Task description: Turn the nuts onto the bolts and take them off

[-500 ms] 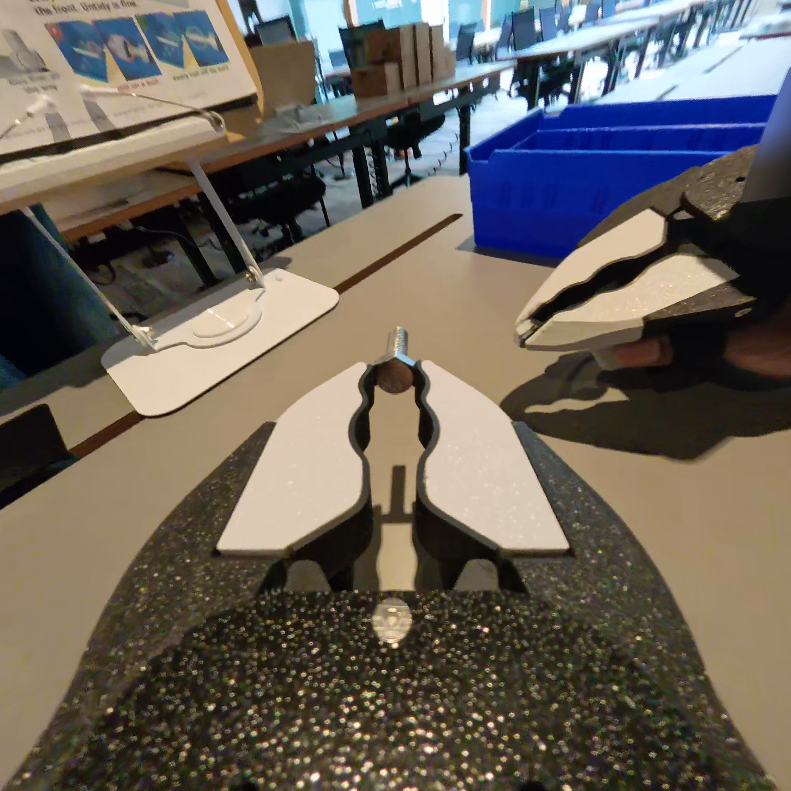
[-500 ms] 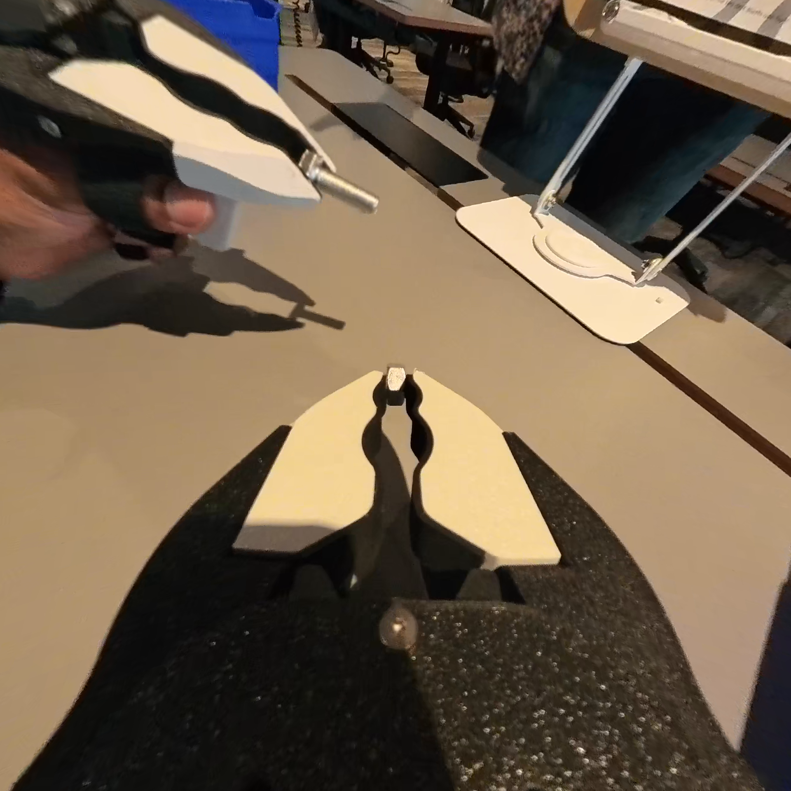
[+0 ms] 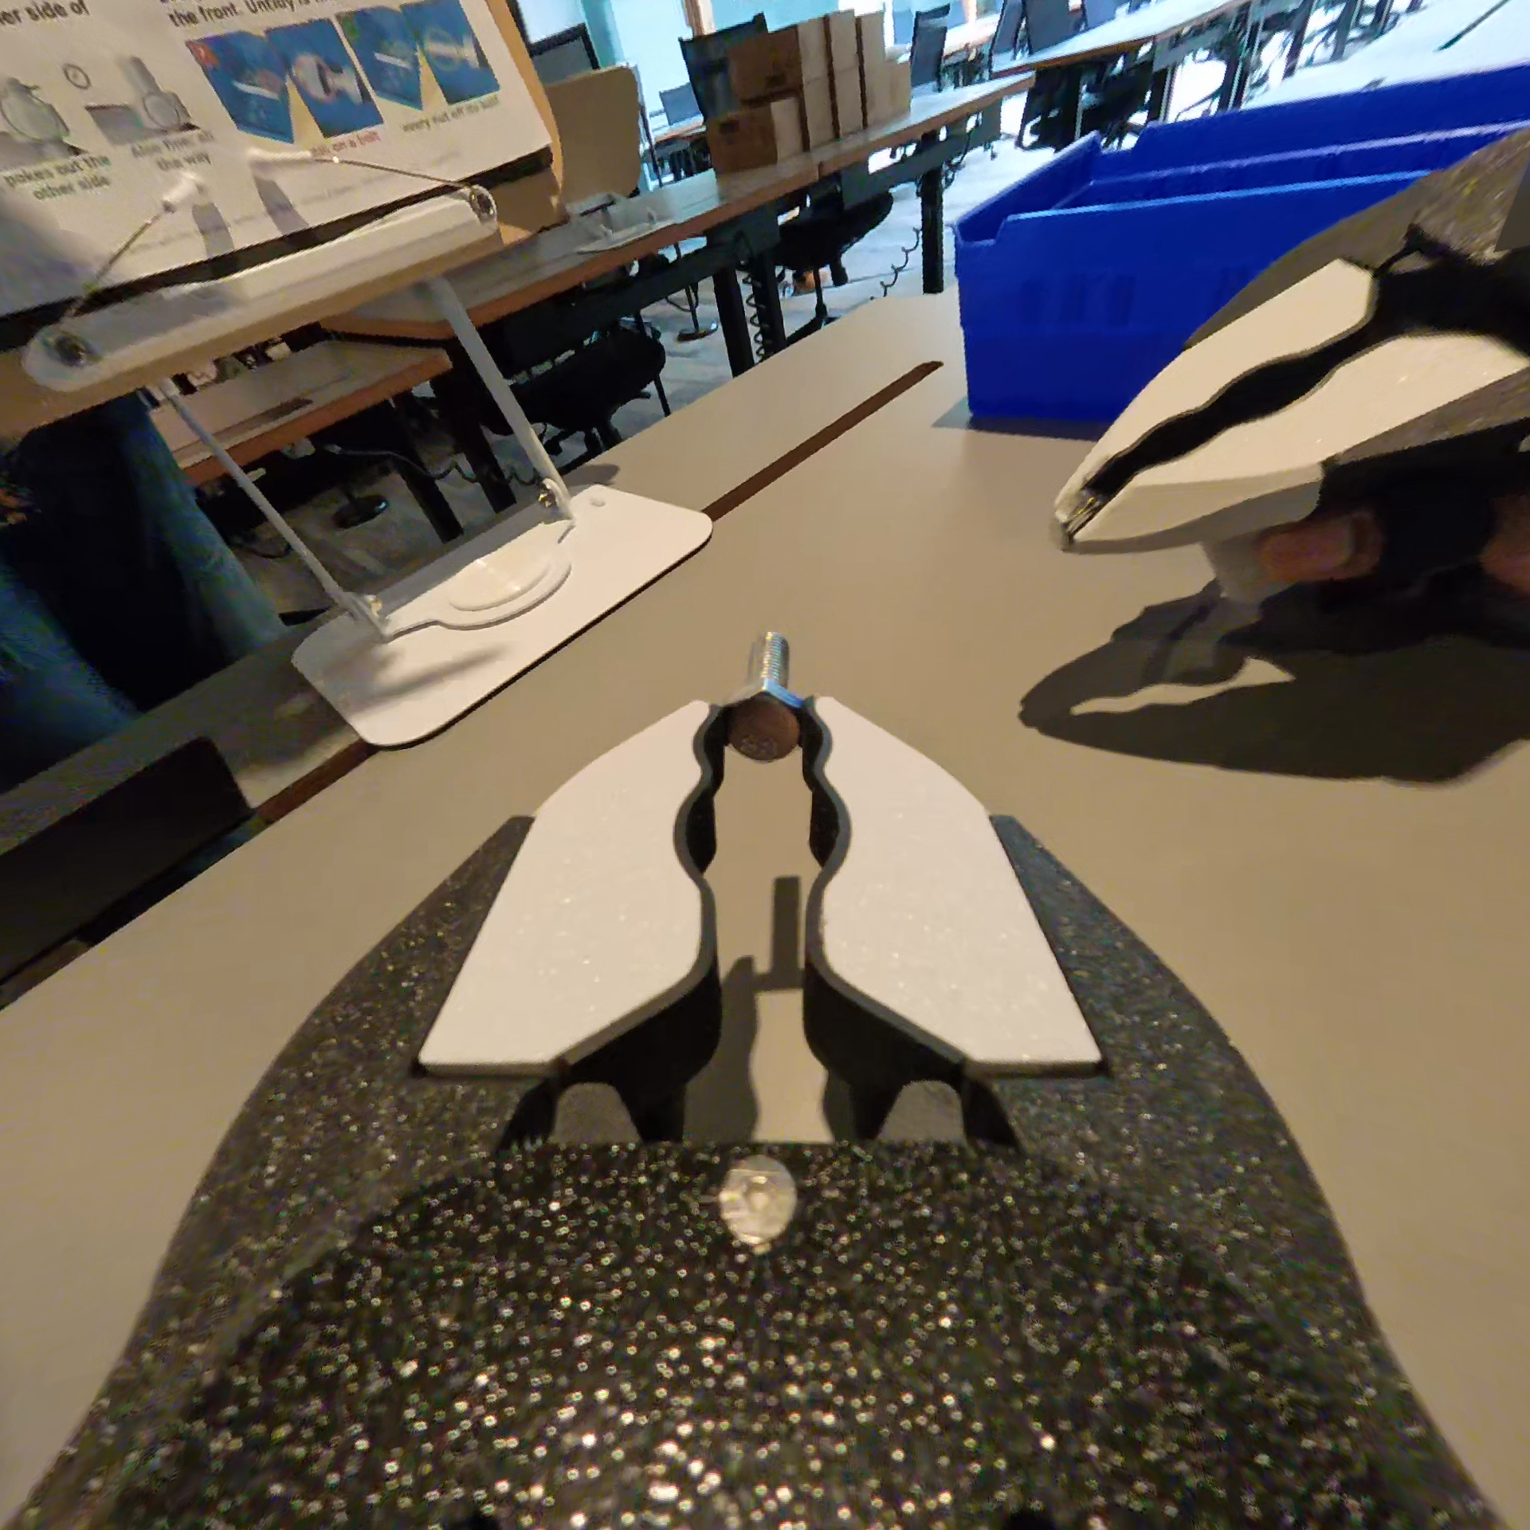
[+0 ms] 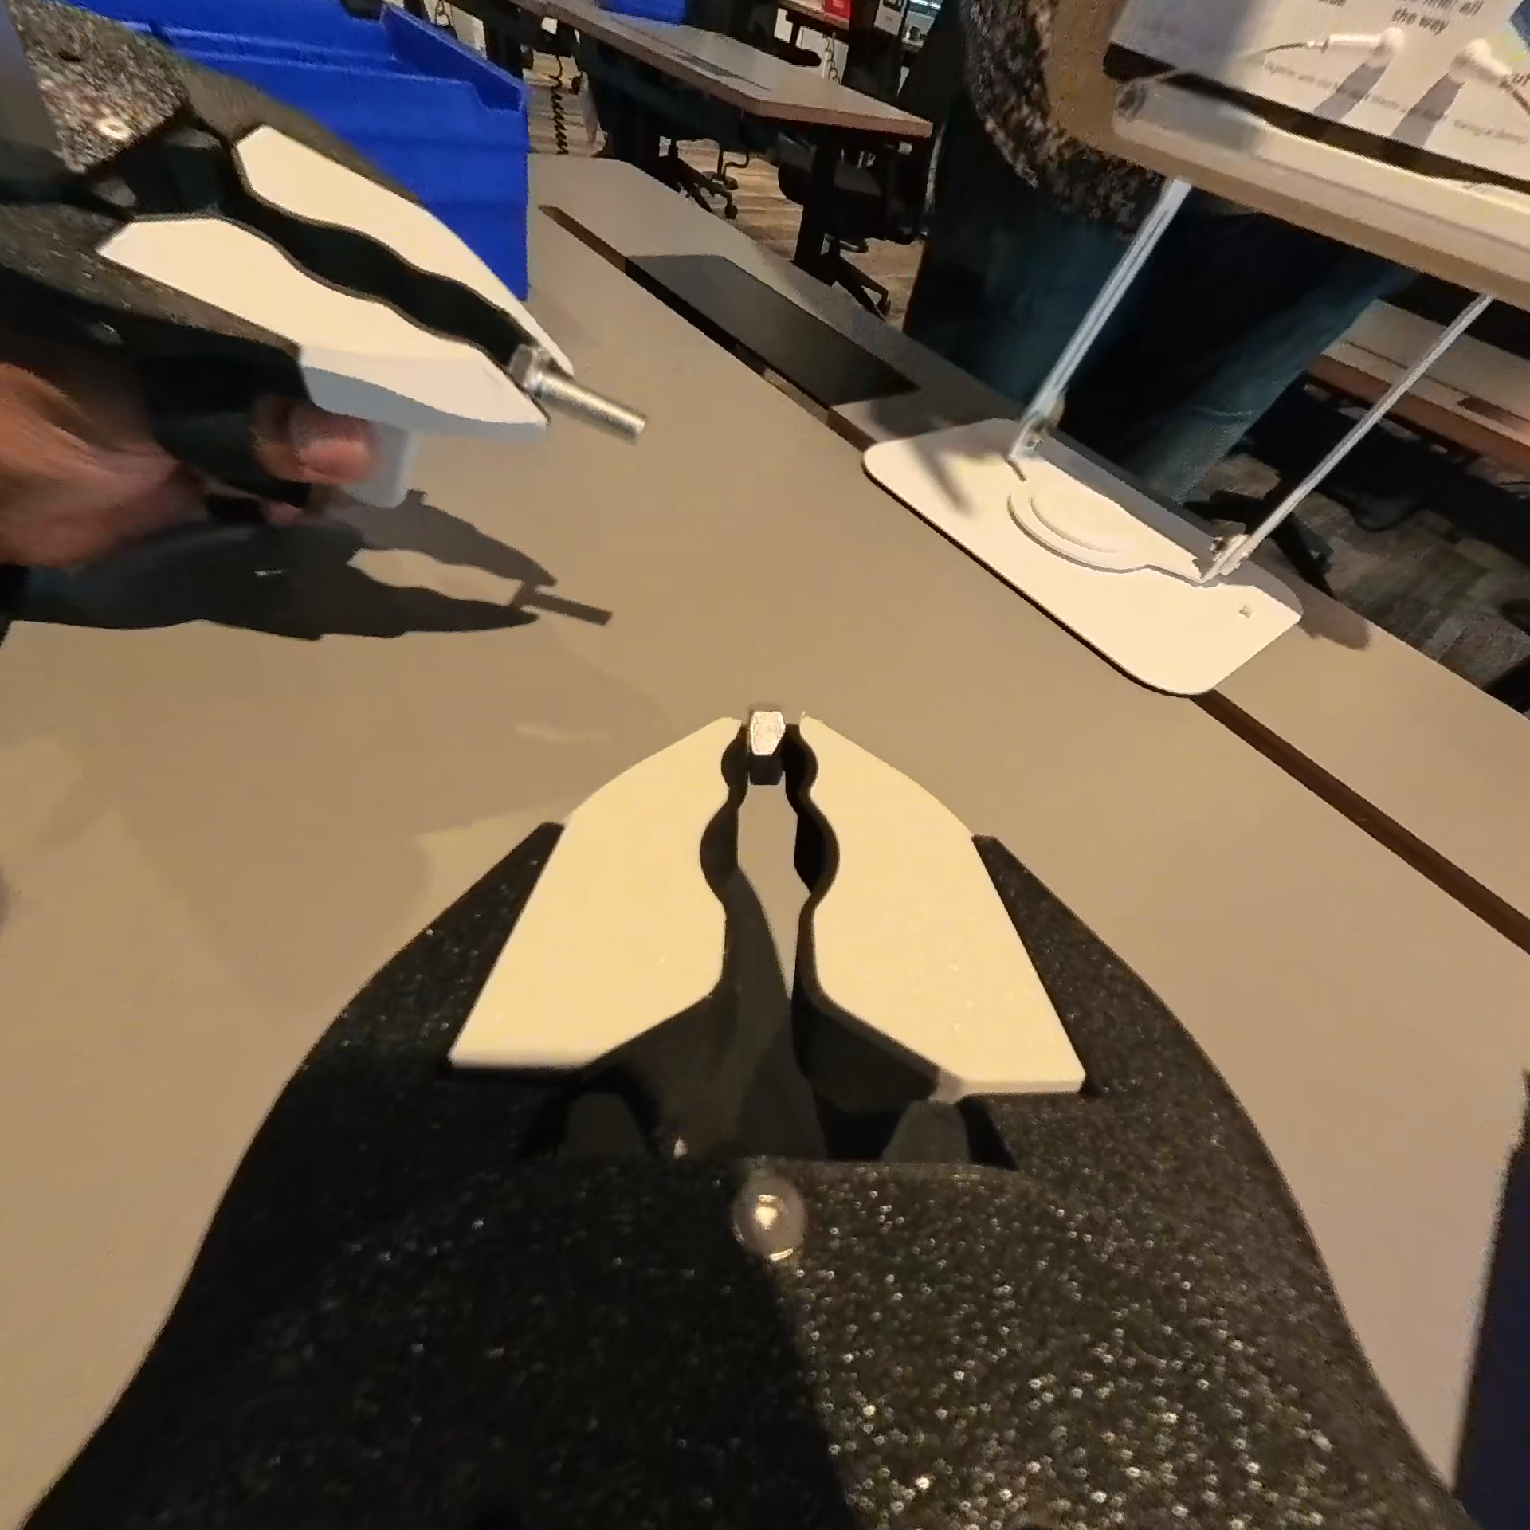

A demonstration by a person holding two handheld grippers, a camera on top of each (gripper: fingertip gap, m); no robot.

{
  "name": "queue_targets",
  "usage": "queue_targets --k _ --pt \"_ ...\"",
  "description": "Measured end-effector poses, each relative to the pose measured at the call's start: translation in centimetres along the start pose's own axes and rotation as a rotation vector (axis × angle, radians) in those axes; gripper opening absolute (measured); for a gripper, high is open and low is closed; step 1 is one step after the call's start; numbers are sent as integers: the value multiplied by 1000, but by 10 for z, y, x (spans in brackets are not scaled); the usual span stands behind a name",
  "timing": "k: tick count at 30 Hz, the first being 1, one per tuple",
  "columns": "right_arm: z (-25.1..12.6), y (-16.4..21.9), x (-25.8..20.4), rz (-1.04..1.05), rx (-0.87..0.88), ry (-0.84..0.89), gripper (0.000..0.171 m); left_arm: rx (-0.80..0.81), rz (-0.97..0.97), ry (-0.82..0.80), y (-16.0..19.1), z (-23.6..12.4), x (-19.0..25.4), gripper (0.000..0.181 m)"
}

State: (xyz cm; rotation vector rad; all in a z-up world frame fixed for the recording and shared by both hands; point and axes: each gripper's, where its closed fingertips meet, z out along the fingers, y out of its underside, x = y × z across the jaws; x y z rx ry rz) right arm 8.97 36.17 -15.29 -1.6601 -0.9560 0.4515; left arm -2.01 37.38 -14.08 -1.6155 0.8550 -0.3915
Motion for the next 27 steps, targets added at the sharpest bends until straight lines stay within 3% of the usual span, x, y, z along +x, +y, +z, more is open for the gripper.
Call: queue_targets --k 13,22,27 --pt "-13 -4 6 -41 49 76 8 -24 76 -44 2 -3 -1 17" --pt "-25 -28 -4 -159 112 128 8 62 92 -34 -25 -11 12 17" --pt "-27 -34 -9 -121 156 118 8 160 23 -35 -42 -18 17 17"
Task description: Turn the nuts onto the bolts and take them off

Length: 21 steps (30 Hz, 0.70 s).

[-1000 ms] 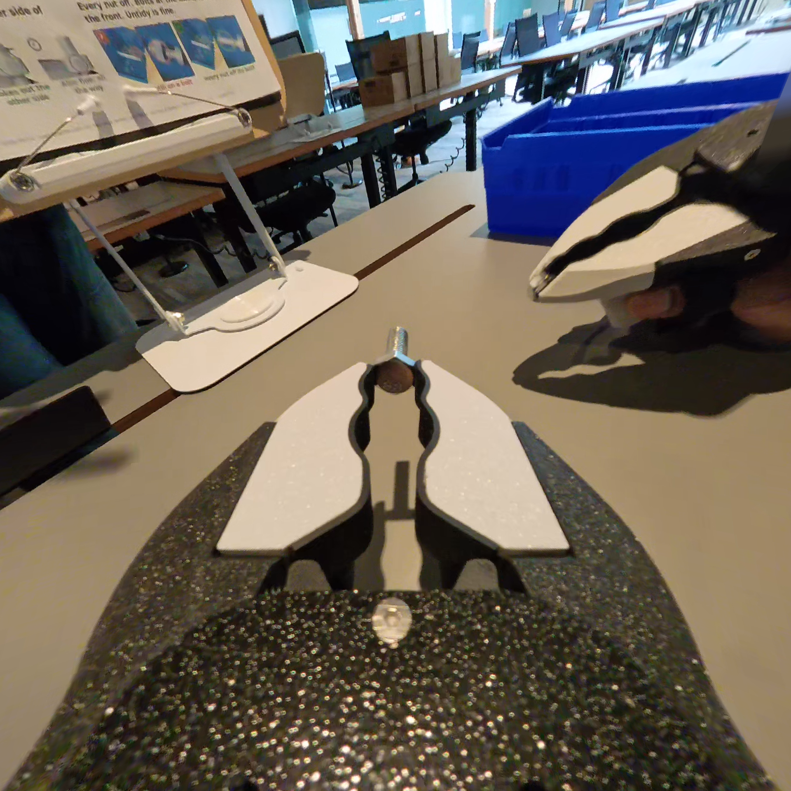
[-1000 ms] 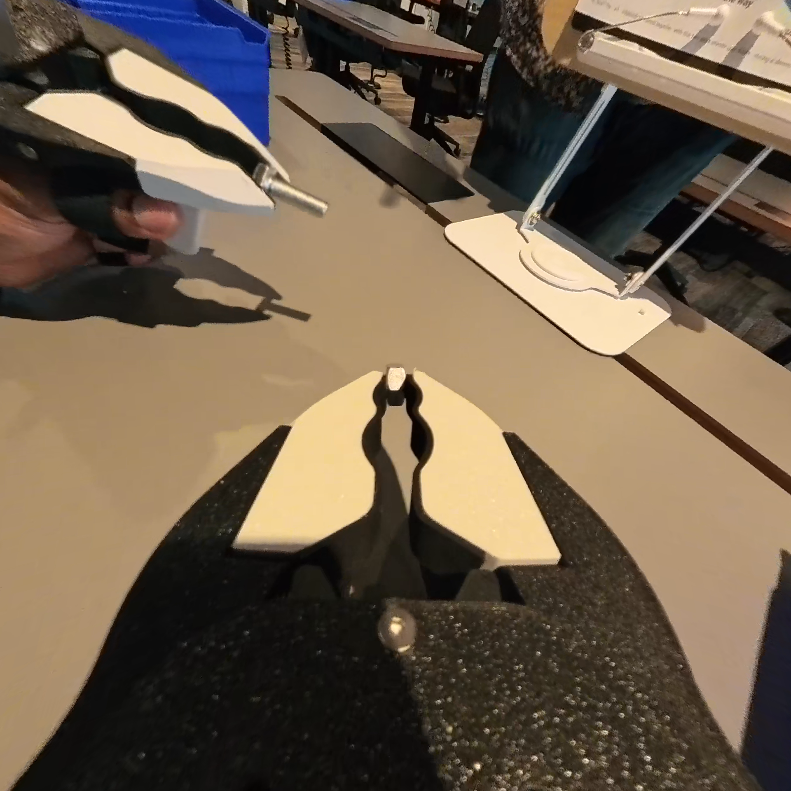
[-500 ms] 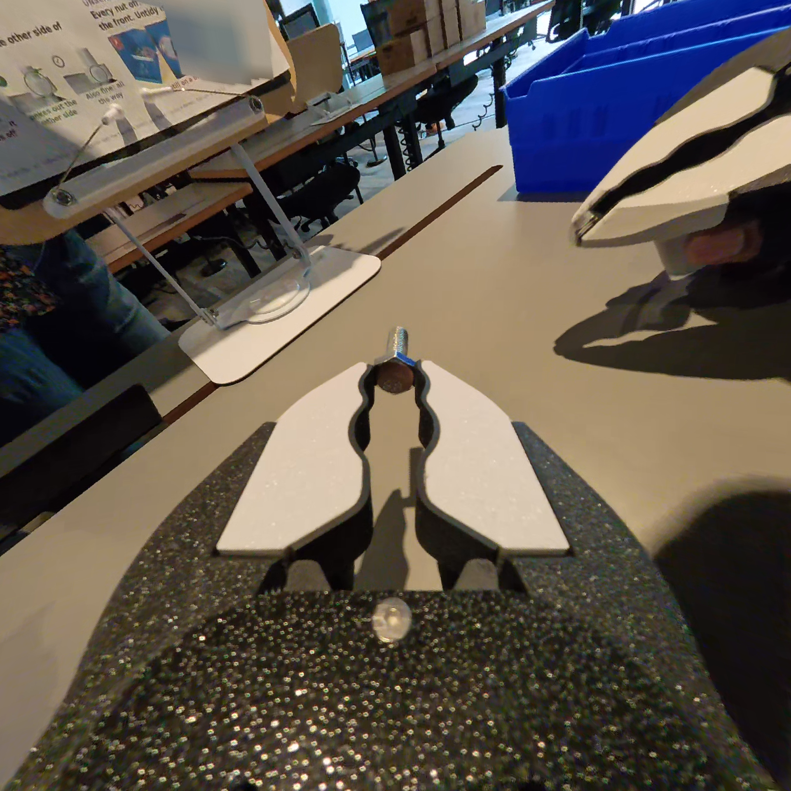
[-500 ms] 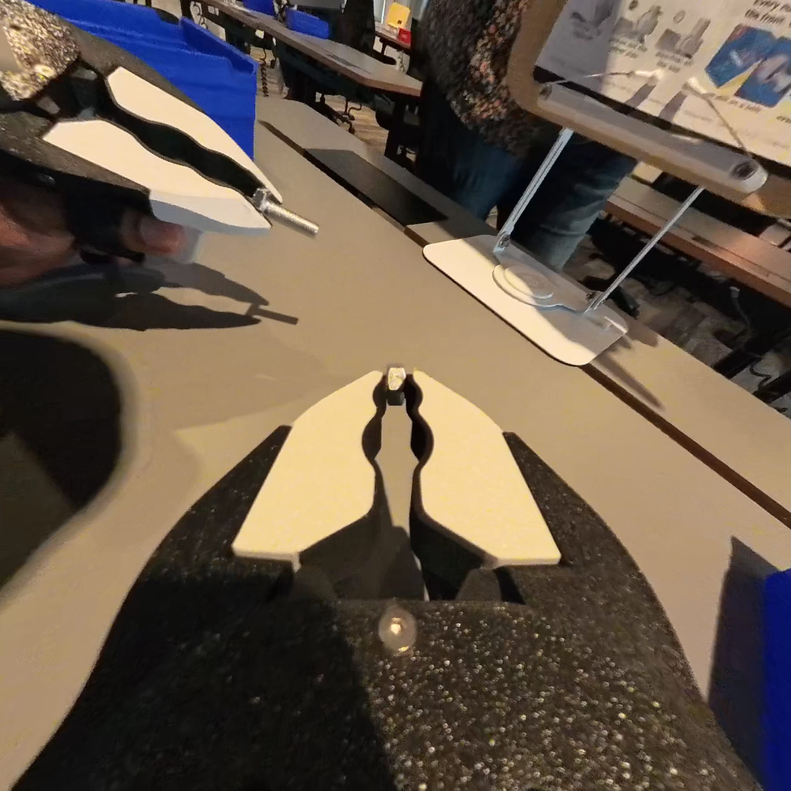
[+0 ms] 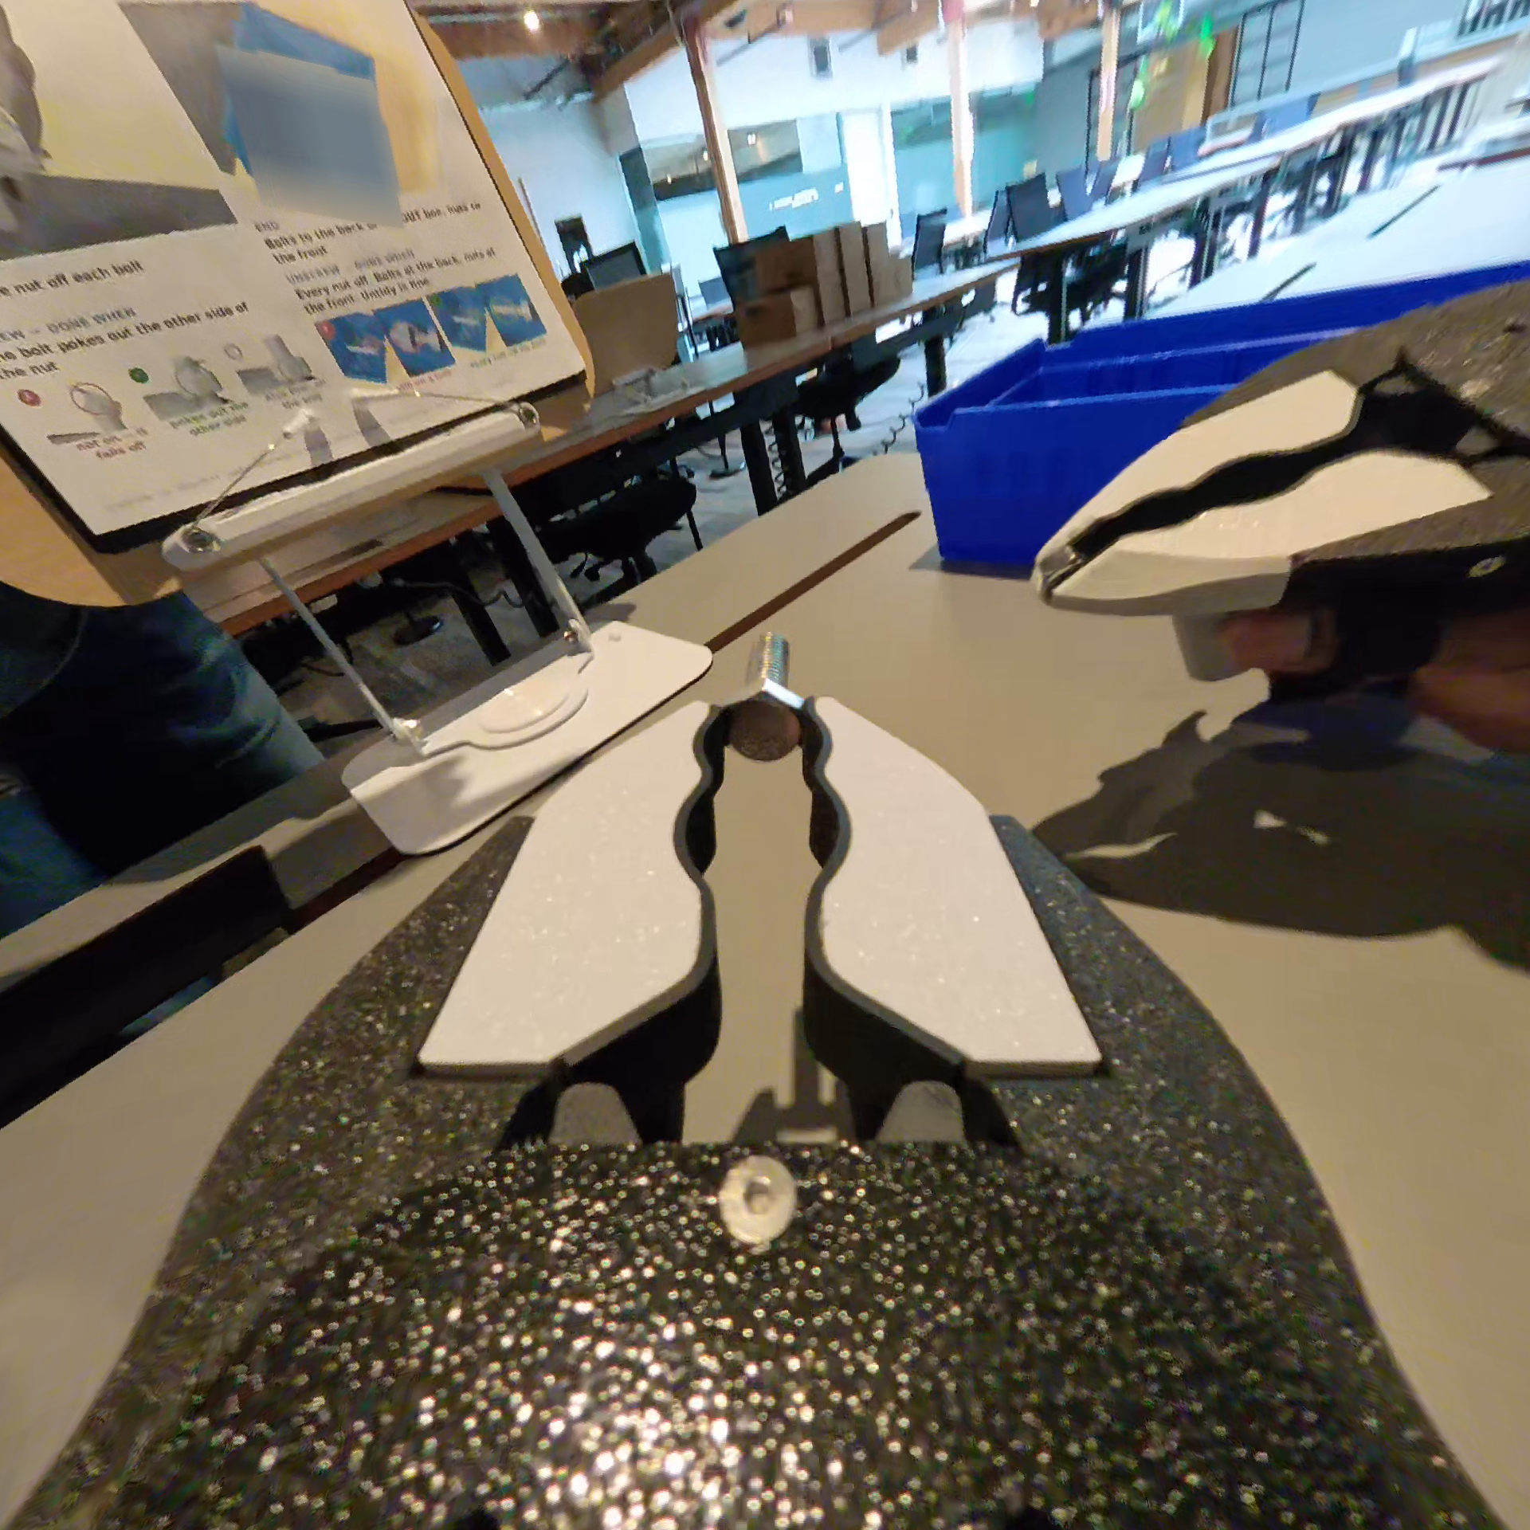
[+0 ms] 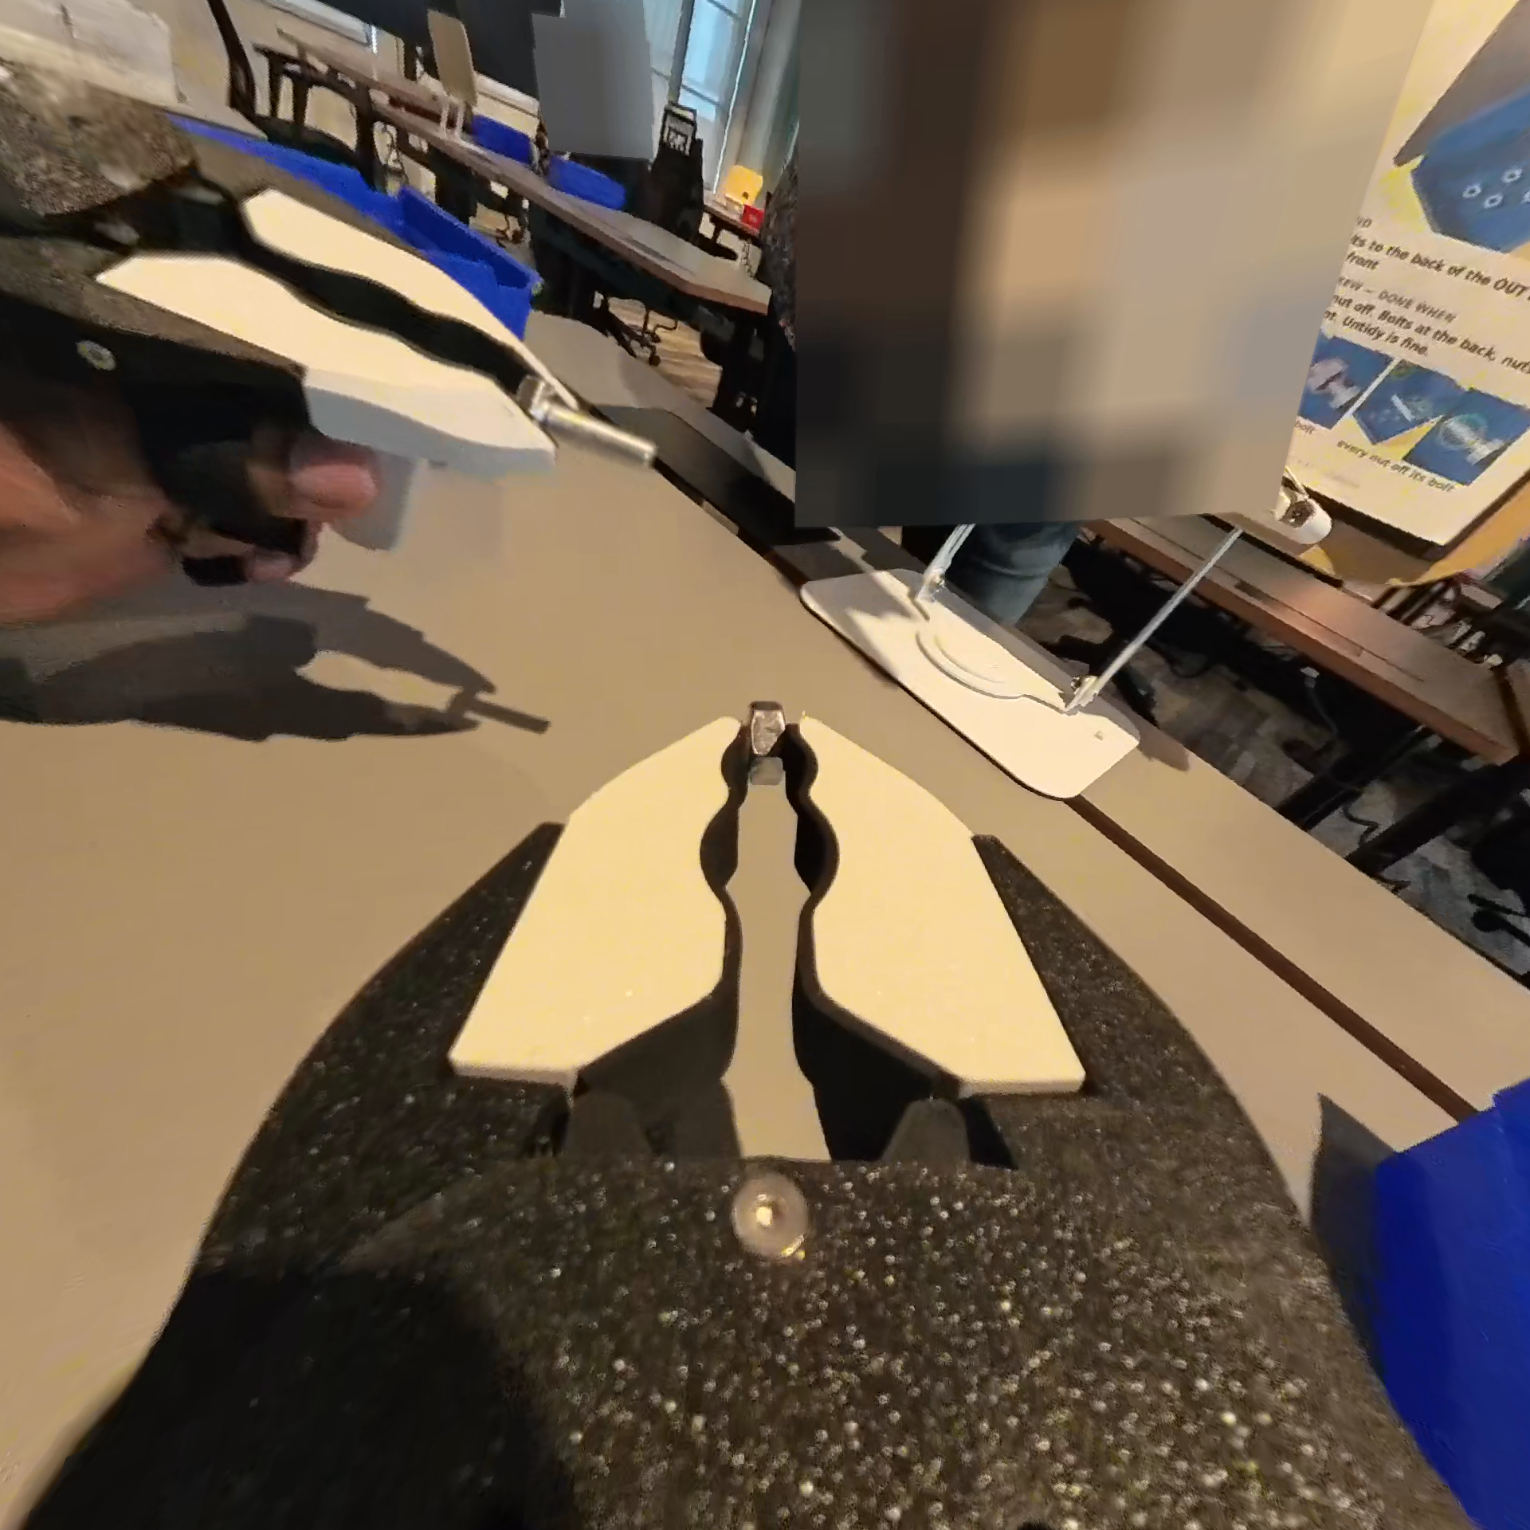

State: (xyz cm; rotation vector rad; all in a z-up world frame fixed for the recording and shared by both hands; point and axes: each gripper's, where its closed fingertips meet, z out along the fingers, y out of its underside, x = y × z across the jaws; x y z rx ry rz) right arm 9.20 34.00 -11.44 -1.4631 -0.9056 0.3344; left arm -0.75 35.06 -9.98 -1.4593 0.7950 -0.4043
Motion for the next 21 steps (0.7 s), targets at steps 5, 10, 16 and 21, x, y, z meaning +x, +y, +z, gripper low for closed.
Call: queue_targets --k 5,10,16,21 --pt "-1 2 10 16 6 25 8 9 0 11 3 -1 5 17" --pt "3 9 12 71 -2 11 8 22 -63 17 7 -2 1 17" --pt "11 8 8 57 -6 -18 8 -1 -76 41 15 2 4 17" --pt "21 12 -1 53 -28 -60 8 -20 -98 84 22 9 8 17"
